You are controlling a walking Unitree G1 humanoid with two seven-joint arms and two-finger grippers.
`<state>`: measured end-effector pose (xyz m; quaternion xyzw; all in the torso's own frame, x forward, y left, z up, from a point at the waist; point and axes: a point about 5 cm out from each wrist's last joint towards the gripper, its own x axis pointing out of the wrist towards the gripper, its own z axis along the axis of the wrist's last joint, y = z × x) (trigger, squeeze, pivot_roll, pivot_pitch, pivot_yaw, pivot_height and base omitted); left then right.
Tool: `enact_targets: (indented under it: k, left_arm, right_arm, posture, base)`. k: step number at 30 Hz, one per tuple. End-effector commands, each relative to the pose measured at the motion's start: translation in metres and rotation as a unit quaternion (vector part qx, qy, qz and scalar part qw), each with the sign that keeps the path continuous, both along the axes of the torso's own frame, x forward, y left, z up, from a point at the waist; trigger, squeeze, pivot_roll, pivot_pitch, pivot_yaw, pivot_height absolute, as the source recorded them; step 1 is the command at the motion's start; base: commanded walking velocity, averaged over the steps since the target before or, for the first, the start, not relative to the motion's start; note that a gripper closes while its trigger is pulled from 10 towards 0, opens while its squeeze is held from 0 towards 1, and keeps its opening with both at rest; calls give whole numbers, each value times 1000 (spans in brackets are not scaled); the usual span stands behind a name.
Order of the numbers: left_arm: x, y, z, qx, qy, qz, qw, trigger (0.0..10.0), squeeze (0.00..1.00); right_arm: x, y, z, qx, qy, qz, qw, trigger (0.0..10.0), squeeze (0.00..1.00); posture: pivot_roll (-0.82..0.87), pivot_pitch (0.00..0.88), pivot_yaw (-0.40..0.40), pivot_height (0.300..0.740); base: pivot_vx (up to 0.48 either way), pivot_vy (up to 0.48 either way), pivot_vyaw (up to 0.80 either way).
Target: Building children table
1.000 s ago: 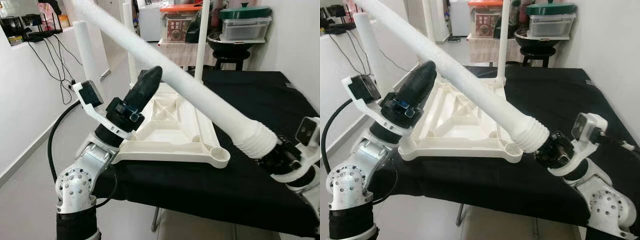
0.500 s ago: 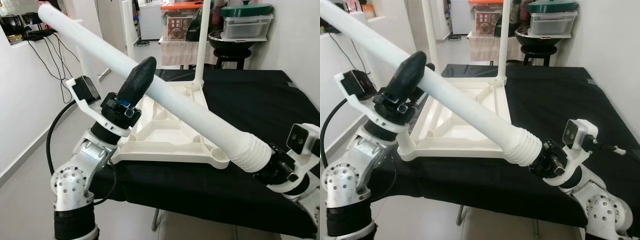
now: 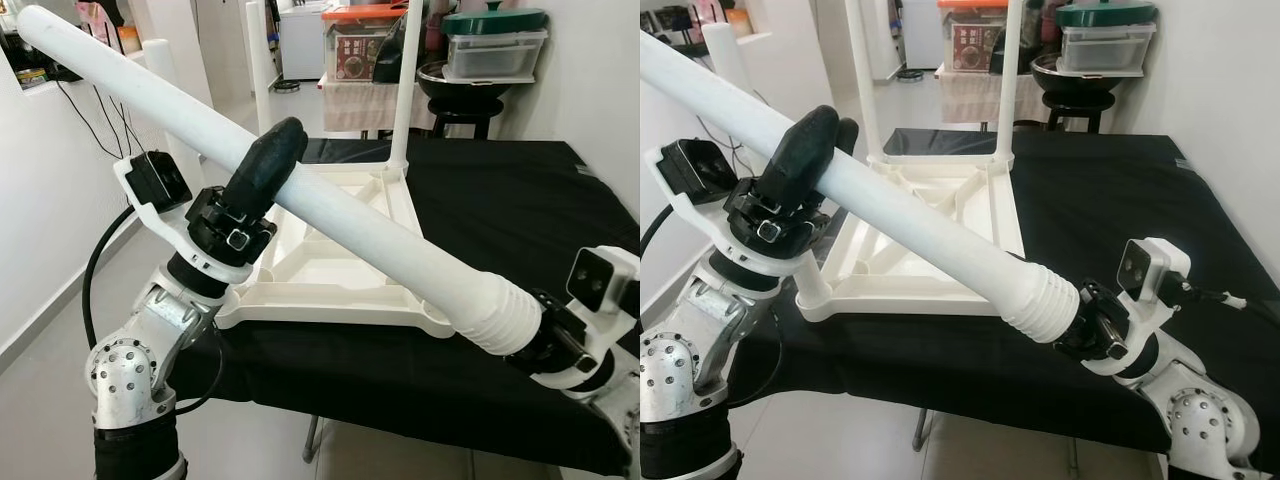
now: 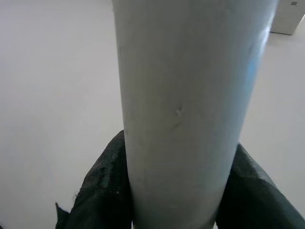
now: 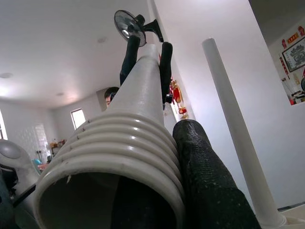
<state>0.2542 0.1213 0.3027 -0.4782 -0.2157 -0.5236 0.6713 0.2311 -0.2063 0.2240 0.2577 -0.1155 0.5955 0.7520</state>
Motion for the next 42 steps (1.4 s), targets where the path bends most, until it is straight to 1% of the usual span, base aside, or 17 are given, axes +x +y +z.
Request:
enact_targets:
  k: [1, 8, 9, 10, 17, 18, 25, 30, 32, 33, 34, 36, 37, 38, 39, 40, 42]
  left_arm:
    - [-7, 3, 4, -3, -17, -1, 1000, 0, 0]
    - [-4, 8, 8, -9, -17, 14, 1000, 0, 0]
    - [-1, 10, 11, -14, -16, 24, 1000, 0, 0]
    - [2, 13, 14, -18, -13, 36, 999, 0, 0]
    - [16, 32, 26, -39, 0, 95, 995, 0, 0]
    - [20, 41, 31, -52, 1, 111, 992, 0, 0]
    - [24, 64, 47, -61, -16, 148, 987, 0, 0]
    - [25, 70, 53, -62, -25, 157, 985, 0, 0]
    - [31, 71, 66, -12, -46, 190, 981, 0, 0]
    - [31, 71, 66, -12, -46, 190, 981, 0, 0]
    - [35, 67, 70, 31, -58, 214, 975, 0, 0]
    - [35, 67, 70, 31, -58, 214, 975, 0, 0]
    - [39, 60, 70, 86, -68, 242, 964, 0, 0]
    - [39, 60, 70, 86, -68, 242, 964, 0, 0]
    - [45, 49, 62, 154, -73, 265, 949, 0, 0]
    - [45, 49, 62, 154, -73, 265, 949, 0, 0]
    - [53, 29, 44, 244, -74, 275, 927, 0, 0]
  right_arm:
    - [3, -1, -4, -20, 15, -18, 1000, 10000, 0]
    - [8, 2, -9, -37, 25, -43, 998, 10000, 0]
    - [8, 2, -10, -31, 32, -41, 998, 10000, 82]
    - [8, 3, -11, -24, 39, -36, 998, 10000, 1000]
    - [8, 7, -17, -16, 51, -30, 998, 10000, 1000]
    - [8, 7, -18, -14, 52, -31, 998, 10000, 1000]
    - [9, 10, -26, -24, 64, -38, 997, 10000, 1000]
    - [10, 12, -29, -38, 69, -42, 996, 10000, 1000]
    - [11, 15, -42, -85, 84, -48, 992, 10000, 1000]
    - [11, 15, -42, -85, 84, -48, 992, 10000, 1000]
    - [10, 17, -48, -119, 88, -48, 988, 10000, 1000]
    - [10, 17, -48, -119, 88, -48, 988, 10000, 1000]
    - [8, 17, -52, -149, 89, -46, 984, 10000, 1000]
    - [8, 17, -52, -149, 89, -46, 984, 10000, 1000]
    - [6, 14, -58, -213, 83, -48, 972, 10000, 1000]
    - [6, 14, -58, -213, 83, -48, 972, 10000, 1000]
    - [5, 6, -60, -287, 71, -58, 954, 10000, 1000]
  posture:
    - [-60, 0, 33, 740]
    - [-62, 0, 34, 740]
    - [-62, 0, 36, 740]
    - [-61, 0, 37, 740]
    - [-61, 0, 38, 740]
    - [-60, 0, 38, 740]
    - [-58, 0, 39, 740]
    - [-55, 0, 40, 740]
    - [-51, 0, 43, 740]
    - [-51, 0, 43, 740]
    - [-54, 0, 45, 740]
    - [-54, 0, 45, 740]
    - [-56, 0, 45, 740]
    - [-56, 0, 45, 740]
    - [-60, 0, 47, 740]
    - [-60, 0, 47, 740]
    - [-63, 0, 48, 740]
  base:
    - [0, 0, 0]
    - [0, 0, 0]
    - [0, 0, 0]
    - [0, 0, 0]
    - [0, 0, 0]
    - [0, 0, 0]
    - [0, 0, 0]
    - [0, 0, 0]
    - [0, 0, 0]
    - [0, 0, 0]
    - [0, 0, 0]
    - [0, 0, 0]
    - [0, 0, 0]
    - [0, 0, 0]
    - [0, 0, 0]
    - [0, 0, 0]
    - [0, 0, 0]
